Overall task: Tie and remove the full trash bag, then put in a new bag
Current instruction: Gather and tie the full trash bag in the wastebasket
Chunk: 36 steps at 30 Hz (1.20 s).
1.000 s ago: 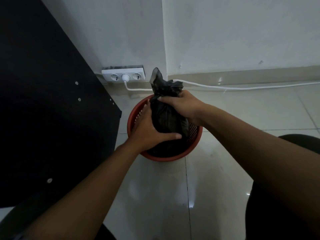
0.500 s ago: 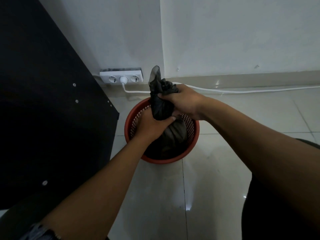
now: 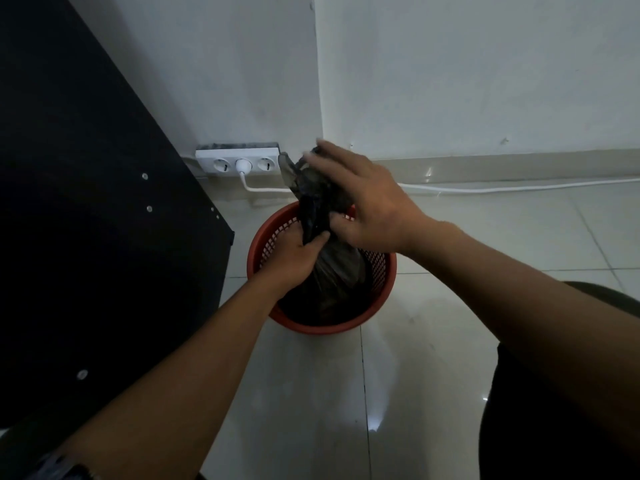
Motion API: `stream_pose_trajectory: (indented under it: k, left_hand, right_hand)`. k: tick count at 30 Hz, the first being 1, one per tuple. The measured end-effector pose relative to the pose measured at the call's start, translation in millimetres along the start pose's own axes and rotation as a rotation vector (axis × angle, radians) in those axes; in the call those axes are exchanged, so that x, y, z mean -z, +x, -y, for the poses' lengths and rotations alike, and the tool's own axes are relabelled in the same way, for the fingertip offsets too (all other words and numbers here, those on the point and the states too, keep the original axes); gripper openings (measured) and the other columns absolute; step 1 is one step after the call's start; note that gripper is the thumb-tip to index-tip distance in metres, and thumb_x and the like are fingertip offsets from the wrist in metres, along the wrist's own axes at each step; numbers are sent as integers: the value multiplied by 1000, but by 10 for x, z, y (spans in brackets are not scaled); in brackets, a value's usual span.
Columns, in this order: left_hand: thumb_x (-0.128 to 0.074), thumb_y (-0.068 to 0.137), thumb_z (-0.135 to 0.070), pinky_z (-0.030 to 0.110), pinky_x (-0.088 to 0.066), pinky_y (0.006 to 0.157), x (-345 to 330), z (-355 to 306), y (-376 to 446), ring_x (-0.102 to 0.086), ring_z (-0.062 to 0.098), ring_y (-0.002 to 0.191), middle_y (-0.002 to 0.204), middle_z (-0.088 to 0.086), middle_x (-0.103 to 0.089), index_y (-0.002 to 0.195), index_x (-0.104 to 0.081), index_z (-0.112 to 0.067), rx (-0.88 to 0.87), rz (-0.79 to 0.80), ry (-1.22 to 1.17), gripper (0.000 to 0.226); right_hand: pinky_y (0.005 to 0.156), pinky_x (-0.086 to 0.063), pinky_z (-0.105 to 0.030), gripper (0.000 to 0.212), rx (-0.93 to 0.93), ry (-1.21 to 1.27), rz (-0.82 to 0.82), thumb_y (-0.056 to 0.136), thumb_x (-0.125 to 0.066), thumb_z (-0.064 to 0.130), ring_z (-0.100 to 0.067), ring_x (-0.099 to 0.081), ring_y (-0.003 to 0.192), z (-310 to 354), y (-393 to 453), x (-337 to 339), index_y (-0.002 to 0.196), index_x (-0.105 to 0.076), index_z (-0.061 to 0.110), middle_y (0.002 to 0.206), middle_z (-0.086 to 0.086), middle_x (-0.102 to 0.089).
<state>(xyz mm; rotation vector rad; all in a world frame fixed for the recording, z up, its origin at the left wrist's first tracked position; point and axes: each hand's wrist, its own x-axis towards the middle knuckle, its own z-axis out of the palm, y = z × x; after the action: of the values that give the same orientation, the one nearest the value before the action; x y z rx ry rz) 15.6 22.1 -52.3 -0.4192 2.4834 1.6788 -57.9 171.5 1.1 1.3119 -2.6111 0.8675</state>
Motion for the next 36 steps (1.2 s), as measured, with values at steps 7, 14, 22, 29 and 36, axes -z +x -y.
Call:
stream_pose_trajectory:
  k: [7, 14, 22, 29, 36]
  left_hand:
    - [-57, 97, -27, 29, -41, 105, -83, 58, 16, -49, 20, 131, 143, 3, -53, 147, -41, -20, -72, 40, 155, 53]
    - [-71, 86, -28, 35, -47, 99, -147, 29, -10, -56, 17, 119, 131, 0, -59, 142, -43, -27, -32, 76, 36, 63]
    - [-66, 91, -31, 37, -55, 89, -253, 14, -51, -67, 15, 99, 100, -1, -72, 107, -66, -18, -82, -129, 69, 21]
    - [-58, 91, -6, 24, -47, 89, -36, -3, -38, -64, 7, 98, 96, -11, -70, 73, -73, -26, 29, 60, 18, 31]
    - [-60, 84, -11, 35, -50, 98, 312, -94, -13, -67, 24, 107, 113, 9, -72, 105, -70, -7, 246, 265, -418, 24]
  right_hand:
    - [119, -9, -61, 88, 219, -644, 576, 88, -65, 34, -28, -13, 152, -141, 102, 3, 154, -10, 46, 165, -1, -14]
    - [77, -54, -35, 19, -250, -395, 859, 90, -63, 25, -26, -65, 86, -37, 444, 211, 103, -68, 11, 90, -6, -68]
    - [45, -49, -17, 18, -727, 358, 1027, 96, -61, 20, -8, -66, 49, -17, 486, 387, 91, -68, 5, 71, -3, -70]
    - [42, -41, -20, 35, -731, 693, 669, 100, -51, 43, -9, -54, 48, -85, 287, 241, 78, -56, 16, 68, -2, -60]
    - [77, -51, -44, 43, -606, 420, 230, 101, -49, 41, -23, -60, 72, -235, -162, -289, 70, -59, 12, 69, -6, -62]
